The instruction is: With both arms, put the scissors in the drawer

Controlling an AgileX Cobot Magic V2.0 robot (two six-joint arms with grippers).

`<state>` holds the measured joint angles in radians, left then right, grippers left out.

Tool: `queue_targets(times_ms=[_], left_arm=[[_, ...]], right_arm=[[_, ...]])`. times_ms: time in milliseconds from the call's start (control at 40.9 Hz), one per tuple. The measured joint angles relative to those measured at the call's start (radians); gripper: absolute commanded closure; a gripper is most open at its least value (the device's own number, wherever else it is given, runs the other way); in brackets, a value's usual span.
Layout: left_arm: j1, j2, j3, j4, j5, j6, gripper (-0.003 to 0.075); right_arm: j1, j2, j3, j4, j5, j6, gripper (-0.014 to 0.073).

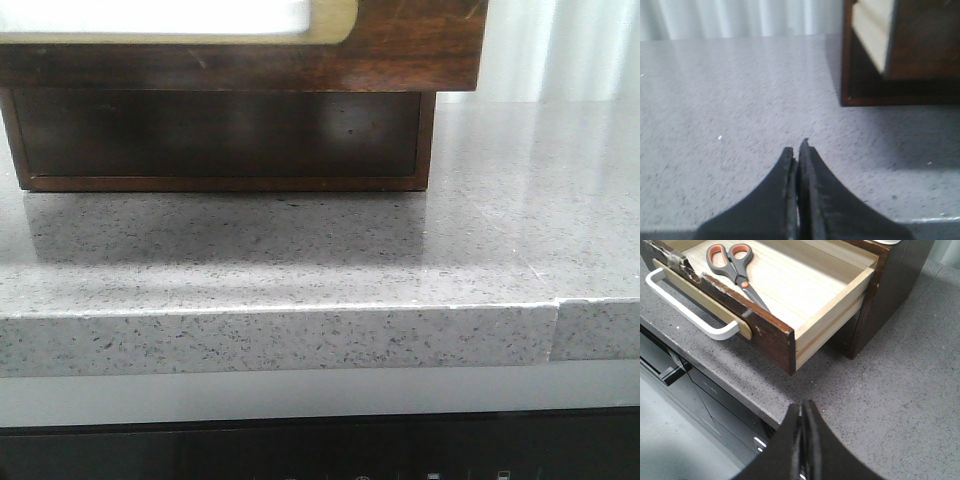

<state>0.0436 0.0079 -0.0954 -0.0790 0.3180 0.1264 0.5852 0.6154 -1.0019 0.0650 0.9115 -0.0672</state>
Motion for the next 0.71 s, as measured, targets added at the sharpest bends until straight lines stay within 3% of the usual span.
queue_targets(times_ms=[367, 709], left_arm=[[0.005, -0.010, 0.099, -0.010, -0.225, 0.000, 0.0741], [0.005, -0.010, 0.099, -0.010, -0.253, 0.000, 0.0741]], right_arm=[[0.000, 0.000, 0.000, 0.000, 0.000, 0.000, 0.0662], [0.000, 0.000, 0.000, 0.000, 0.000, 0.000, 0.0662]])
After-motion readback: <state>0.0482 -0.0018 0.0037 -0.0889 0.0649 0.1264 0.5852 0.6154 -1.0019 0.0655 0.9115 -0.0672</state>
